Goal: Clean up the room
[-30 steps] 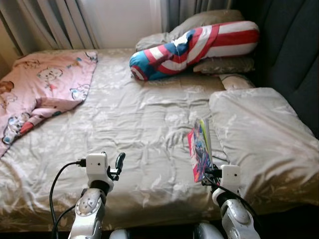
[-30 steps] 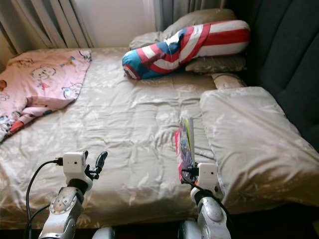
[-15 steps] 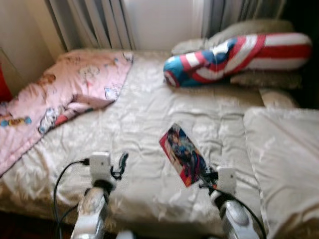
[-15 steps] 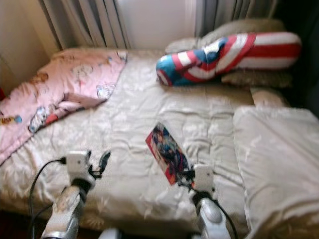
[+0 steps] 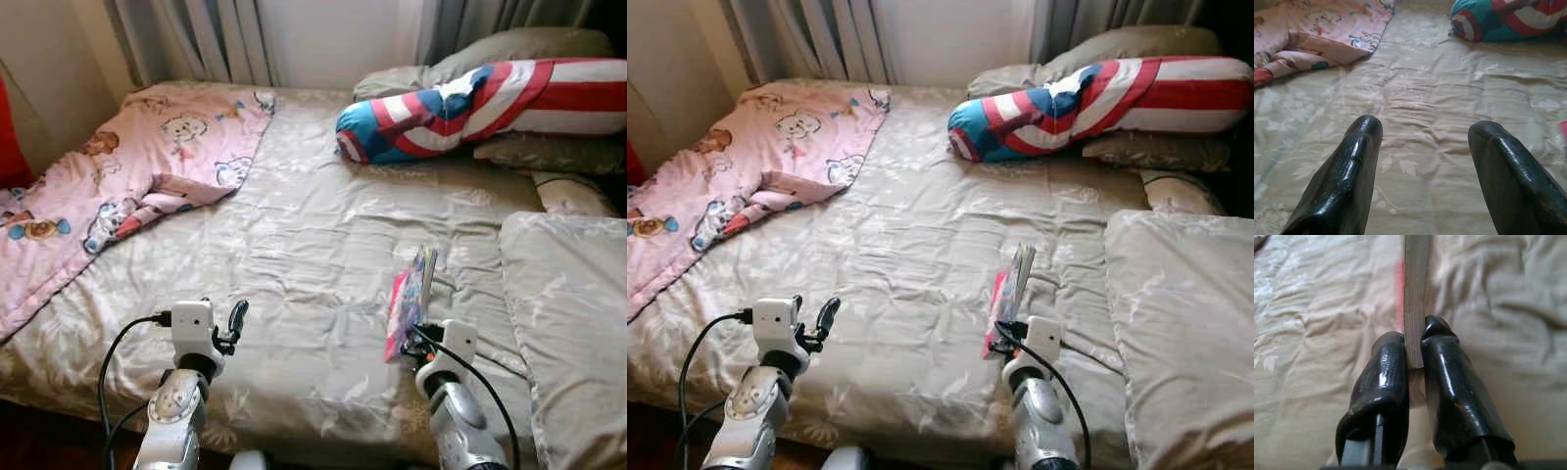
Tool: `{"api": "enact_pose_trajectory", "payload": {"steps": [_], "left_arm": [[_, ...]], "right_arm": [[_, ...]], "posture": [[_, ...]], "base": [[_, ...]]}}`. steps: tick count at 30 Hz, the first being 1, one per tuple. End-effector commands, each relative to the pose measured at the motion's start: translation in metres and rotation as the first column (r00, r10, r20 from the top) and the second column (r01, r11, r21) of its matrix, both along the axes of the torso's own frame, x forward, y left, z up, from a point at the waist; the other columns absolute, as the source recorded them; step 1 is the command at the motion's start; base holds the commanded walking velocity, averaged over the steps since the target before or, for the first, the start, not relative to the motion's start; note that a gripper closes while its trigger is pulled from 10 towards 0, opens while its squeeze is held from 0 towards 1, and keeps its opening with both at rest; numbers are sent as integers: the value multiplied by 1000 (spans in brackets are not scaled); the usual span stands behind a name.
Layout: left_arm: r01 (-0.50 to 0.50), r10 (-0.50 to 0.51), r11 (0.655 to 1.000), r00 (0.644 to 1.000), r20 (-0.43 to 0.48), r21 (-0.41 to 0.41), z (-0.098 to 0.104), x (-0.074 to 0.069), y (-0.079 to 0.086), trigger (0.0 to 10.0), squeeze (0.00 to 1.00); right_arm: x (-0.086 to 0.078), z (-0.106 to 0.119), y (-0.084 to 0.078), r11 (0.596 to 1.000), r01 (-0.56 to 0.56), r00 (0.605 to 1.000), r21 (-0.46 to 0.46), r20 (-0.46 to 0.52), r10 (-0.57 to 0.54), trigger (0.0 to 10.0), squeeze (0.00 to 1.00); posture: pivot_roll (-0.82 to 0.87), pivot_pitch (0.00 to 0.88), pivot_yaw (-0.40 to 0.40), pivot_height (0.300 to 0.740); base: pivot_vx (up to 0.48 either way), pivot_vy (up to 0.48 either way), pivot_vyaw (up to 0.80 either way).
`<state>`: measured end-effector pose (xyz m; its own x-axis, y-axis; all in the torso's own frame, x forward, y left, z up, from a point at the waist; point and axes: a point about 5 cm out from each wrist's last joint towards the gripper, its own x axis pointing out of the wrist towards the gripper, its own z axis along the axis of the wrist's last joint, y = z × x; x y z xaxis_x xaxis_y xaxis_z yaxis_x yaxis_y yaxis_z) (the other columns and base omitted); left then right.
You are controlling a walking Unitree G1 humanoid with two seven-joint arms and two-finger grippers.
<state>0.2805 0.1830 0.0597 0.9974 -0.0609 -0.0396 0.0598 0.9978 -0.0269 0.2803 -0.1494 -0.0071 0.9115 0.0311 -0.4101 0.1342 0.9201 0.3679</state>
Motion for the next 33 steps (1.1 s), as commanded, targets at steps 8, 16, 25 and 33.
{"api": "enact_pose_trajectory", "payload": {"steps": [8, 16, 25, 33], "left_arm": [[6, -7, 999, 1000, 20, 32, 11, -6, 9, 10000, 0], [12, -11, 999, 1000, -10, 52, 12, -16, 15, 10000, 0], [16, -15, 998, 1000, -24, 62, 16, -22, 17, 10000, 0], [12, -9, 998, 999, -38, 66, 17, -25, 18, 10000, 0]], "right_arm": [[15, 7, -2, 1000, -19, 1000, 2, -15, 19, 10000, 0], [16, 4, -15, 1000, 31, 998, -5, -62, -31, 10000, 0], [9, -2, -12, 999, -35, 998, 39, -50, 37, 10000, 0], [4, -6, -6, 994, -101, 993, 43, -56, 103, 10000, 0]], "posture": [[59, 78, 64, 643], [80, 120, 85, 643], [100, 154, 100, 643], [109, 173, 107, 643]], "base": [[0, 0, 0], [0, 0, 0], [0, 0, 0], [0, 0, 0]]}}
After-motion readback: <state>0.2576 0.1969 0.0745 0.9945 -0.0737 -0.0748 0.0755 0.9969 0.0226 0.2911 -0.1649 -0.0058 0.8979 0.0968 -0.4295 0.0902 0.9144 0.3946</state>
